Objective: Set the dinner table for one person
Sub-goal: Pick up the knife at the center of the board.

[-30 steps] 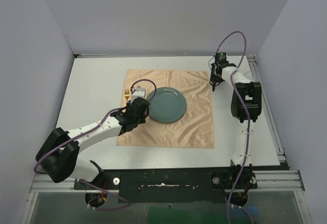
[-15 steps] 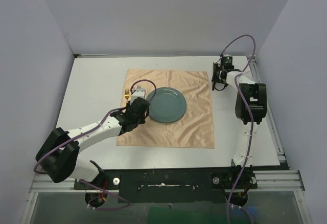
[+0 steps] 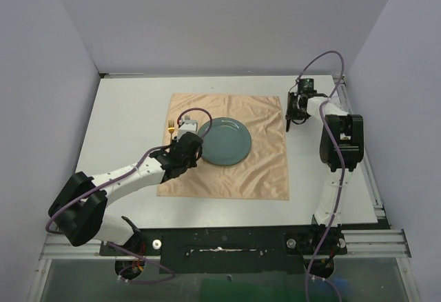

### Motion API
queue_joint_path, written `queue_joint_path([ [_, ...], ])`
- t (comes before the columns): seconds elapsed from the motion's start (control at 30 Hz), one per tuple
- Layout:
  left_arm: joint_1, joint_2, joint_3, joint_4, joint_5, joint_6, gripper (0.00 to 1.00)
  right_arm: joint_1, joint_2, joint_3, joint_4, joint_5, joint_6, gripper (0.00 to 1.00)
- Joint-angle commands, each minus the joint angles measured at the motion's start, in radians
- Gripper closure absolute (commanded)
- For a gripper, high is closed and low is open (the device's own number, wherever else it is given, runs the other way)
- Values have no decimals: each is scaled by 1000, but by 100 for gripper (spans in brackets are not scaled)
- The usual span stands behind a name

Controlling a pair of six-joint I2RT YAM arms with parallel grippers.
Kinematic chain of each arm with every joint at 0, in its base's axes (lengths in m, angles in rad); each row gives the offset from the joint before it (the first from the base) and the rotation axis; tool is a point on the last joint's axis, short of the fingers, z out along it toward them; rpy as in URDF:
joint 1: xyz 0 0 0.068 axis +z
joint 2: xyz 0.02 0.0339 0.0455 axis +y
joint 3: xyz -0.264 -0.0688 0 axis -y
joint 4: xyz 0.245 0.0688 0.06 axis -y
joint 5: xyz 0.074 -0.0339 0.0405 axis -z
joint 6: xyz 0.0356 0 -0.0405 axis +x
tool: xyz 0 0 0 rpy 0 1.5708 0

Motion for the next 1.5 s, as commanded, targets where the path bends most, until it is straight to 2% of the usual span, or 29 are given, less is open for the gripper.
queue_joint_path([
  [0.0,-5,-7,22,32,-15,-5,73,10,38,54,-135,14,-26,100],
  [0.2,-5,-11,20,22,-23,-5,73,9,108,97,-162,21,-28,100],
  [0.43,-6,-8,22,16,-23,-5,73,11,189,189,-216,41,-53,75],
  [0.6,-7,-7,21,14,-20,-5,73,10,234,264,-290,72,-80,62],
  [0.87,-7,-3,21,13,-19,-4,73,8,280,312,-322,90,-101,60],
  [1.23,-8,1,13,8,-25,-2,73,9,322,367,-335,90,-108,63],
  [1.33,-8,3,11,8,-24,-3,73,10,332,378,-340,75,-111,77],
  [1.43,-8,7,9,8,-23,-4,73,12,337,382,-339,65,-116,99],
  [1.47,-8,8,8,8,-24,-4,73,13,337,383,-342,62,-118,100],
])
